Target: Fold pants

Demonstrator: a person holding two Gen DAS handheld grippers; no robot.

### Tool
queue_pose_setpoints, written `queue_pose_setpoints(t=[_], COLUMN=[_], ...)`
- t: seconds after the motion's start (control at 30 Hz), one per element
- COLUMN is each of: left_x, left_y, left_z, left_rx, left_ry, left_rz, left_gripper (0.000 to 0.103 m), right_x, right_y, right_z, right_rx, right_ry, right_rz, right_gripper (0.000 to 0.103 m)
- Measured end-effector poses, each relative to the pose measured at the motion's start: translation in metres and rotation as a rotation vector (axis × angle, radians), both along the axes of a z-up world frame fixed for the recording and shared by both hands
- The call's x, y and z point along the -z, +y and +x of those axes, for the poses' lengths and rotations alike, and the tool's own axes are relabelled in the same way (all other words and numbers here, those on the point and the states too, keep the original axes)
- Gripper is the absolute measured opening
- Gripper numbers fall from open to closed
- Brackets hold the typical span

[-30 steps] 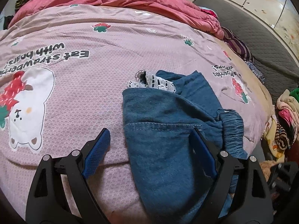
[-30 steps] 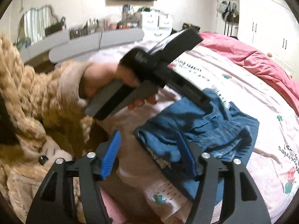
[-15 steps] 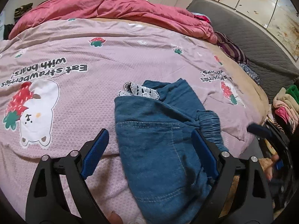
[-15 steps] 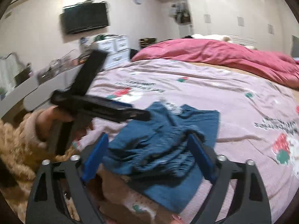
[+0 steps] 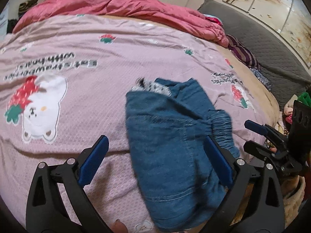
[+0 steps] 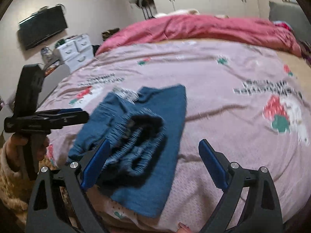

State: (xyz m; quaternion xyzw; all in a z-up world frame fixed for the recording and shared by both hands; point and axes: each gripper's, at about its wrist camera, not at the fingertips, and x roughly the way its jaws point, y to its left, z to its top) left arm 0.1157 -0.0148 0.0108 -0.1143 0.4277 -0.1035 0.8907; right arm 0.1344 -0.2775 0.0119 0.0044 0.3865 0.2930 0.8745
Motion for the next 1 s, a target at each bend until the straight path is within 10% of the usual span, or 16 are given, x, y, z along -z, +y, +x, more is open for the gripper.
queue_pose_setpoints(t=[0.6,1.0], left_x=[0.036,0.041], left_y=[-0.013,-0.018], left_z=[-0.002,0.005], left_rx=[0.028,-0.002], left_ry=[0.069,0.05], left_rz=[-0.048,-0.037], left_gripper=[0.08,0.071], right_x=[0.031,0.032], right_y=[0.013,0.025], right_z=[0.036,0.042], right_rx=[-0.009,-0.04], right_ry=[0.237,0.242], right_rz=[0.063,0.08], right_gripper=[0.074,0.057])
